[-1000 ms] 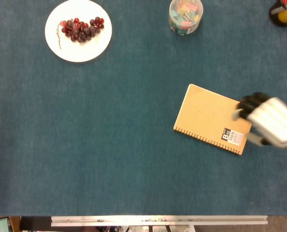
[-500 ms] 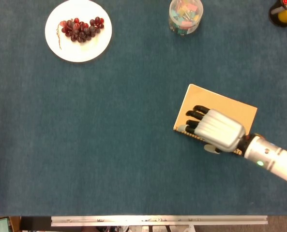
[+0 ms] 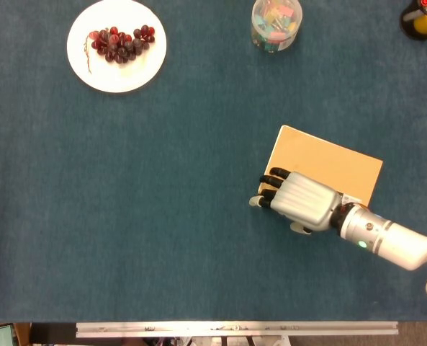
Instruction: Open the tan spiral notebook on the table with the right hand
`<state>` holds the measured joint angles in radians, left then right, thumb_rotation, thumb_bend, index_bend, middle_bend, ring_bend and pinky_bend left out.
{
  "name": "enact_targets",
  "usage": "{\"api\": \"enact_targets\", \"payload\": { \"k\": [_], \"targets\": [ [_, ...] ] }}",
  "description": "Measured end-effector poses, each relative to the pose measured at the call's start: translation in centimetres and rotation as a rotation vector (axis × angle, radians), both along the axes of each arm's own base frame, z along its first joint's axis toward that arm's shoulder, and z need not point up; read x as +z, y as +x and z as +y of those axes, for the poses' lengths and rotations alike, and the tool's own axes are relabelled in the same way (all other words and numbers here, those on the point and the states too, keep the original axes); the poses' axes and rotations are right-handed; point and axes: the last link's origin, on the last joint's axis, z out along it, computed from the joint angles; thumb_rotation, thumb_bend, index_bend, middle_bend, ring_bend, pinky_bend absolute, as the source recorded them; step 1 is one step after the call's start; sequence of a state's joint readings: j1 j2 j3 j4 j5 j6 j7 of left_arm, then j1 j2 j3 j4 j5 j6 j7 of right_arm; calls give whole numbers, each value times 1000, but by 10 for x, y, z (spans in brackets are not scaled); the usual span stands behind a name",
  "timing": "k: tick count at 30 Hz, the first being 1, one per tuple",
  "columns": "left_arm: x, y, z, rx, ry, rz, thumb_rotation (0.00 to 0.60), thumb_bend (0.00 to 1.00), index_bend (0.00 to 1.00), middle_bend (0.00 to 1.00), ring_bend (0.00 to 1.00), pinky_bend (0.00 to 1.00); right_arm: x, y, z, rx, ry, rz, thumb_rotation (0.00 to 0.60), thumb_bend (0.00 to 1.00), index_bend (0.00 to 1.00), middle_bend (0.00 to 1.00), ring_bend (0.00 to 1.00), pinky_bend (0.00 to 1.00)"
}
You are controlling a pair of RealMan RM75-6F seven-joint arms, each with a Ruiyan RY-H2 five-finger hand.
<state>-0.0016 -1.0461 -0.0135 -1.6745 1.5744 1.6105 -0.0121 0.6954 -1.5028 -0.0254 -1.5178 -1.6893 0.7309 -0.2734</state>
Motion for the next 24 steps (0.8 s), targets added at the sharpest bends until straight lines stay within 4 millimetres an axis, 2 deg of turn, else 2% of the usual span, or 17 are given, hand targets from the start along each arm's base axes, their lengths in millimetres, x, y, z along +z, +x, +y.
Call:
{"api": "enact_targets", "payload": {
  "k": [6,13,17,19,22,24],
  "targets": [
    [1,0,0,-5,2,-2,600,408,135,106,97,140,0,-6,-11,-17,-40,15,600,165,244,395,155,179],
    [1,1,0,-10,1,-5,600,408,135,106,97,140,10,-12,-31,-71,-125,-7,600,164,244,395,155,179],
    [2,1,1,-13,4,-4,600,408,135,106,97,140,25,-16,-35,-103,-152,-43,600,147,208,339,131,179],
    [2,1,0,-10,5,-4,600,408,135,106,97,140,36,-22,-34,-104,-168,-51,600,93,174,290,109,178],
    [1,0,1,-4,1,2,600,408,135,106,97,140,57,-35,-28,-98,-198,-55,600,3,111,208,67,170],
    [-1,0,1,0,-6,5,600,408,135,106,97,140,71,-47,-22,-95,-217,-57,600,0,73,161,46,163]
  ]
}}
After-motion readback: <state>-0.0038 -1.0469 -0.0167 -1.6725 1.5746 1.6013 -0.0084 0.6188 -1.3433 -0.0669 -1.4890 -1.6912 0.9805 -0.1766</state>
